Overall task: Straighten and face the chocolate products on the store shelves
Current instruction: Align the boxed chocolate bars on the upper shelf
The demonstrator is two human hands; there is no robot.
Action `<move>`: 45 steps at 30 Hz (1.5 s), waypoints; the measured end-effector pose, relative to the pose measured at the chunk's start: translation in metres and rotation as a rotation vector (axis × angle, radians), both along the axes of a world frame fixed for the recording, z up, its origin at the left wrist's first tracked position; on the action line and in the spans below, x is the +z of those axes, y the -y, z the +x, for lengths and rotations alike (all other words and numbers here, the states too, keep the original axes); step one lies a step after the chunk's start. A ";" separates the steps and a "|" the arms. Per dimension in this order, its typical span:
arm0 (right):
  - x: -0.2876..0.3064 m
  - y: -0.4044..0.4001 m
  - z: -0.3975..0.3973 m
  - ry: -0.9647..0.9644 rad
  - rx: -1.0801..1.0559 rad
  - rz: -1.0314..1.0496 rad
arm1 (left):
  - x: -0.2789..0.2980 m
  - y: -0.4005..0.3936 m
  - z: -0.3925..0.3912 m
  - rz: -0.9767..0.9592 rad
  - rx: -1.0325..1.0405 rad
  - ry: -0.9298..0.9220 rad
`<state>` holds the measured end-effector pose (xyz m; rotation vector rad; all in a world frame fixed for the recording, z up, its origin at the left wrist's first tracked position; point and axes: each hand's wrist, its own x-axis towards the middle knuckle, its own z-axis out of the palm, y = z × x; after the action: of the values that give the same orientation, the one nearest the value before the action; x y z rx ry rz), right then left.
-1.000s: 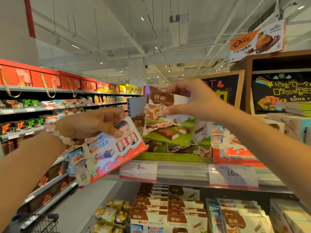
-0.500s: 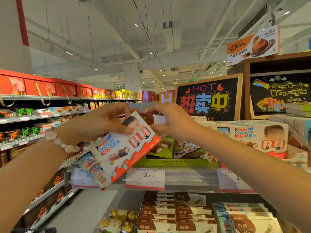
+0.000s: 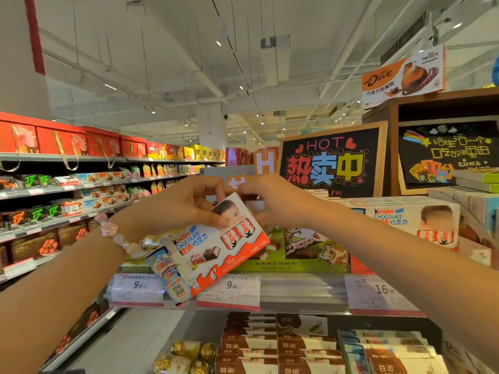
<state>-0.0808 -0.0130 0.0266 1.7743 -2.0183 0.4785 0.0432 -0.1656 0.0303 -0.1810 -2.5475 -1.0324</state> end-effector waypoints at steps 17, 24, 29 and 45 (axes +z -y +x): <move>-0.002 -0.026 -0.004 -0.047 0.044 -0.177 | 0.000 -0.026 -0.015 -0.186 0.115 -0.215; 0.018 -0.068 -0.011 0.137 0.080 -0.209 | -0.002 -0.030 -0.026 0.053 0.087 -0.201; 0.026 -0.129 -0.032 0.272 0.104 -0.242 | -0.005 -0.037 -0.033 0.078 0.137 -0.141; -0.007 -0.231 -0.081 0.403 -0.090 -0.362 | -0.022 -0.097 -0.069 -0.452 0.186 -0.347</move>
<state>-0.1623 0.2180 0.0200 1.4452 -2.0835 1.1681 -0.0259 -0.0682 0.0080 -0.2176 -2.3790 -0.3110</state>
